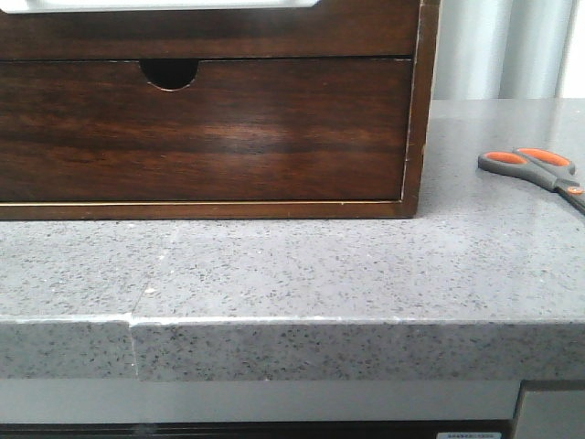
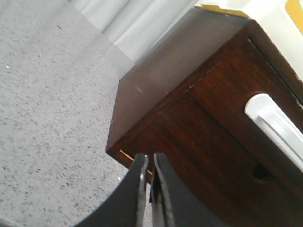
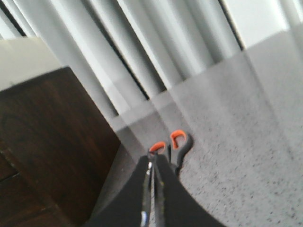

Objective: Put scissors in drawer with both arms

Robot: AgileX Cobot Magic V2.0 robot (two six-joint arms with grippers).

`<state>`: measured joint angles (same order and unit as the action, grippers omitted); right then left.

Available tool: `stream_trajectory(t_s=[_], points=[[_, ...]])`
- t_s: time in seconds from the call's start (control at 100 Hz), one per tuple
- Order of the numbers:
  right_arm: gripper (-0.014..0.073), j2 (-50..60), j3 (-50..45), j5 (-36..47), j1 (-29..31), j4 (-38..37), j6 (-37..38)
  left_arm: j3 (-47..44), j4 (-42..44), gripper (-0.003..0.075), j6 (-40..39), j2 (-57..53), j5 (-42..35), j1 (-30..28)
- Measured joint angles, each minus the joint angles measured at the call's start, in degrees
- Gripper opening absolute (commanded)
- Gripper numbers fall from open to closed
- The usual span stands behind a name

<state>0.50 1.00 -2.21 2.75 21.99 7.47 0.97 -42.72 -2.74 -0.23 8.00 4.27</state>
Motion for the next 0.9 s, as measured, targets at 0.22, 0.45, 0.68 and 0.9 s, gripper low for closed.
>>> stream_trajectory(t_s=[0.22, 0.45, 0.68, 0.9], points=[[-0.0046, -2.78, 12.27, -13.43, 0.00, -5.73, -0.10, 10.26, 7.34, -0.0020, 2.74, 4.53, 8.64, 0.00], [0.0086, -10.25, 21.24, -25.90, 0.00, -7.67, -0.19, 19.98, 8.88, 0.0154, 3.53, 17.18, 18.76, 0.00], [0.0368, -16.31, 25.37, -35.82, 0.00, -7.94, -0.19, 25.05, -9.56, 0.0384, 12.56, 28.43, 26.25, 0.00], [0.0363, -17.96, 26.23, -36.70, -0.25, -7.98, -0.36, 25.33, -45.26, 0.0344, 20.81, 37.36, 23.41, 0.41]])
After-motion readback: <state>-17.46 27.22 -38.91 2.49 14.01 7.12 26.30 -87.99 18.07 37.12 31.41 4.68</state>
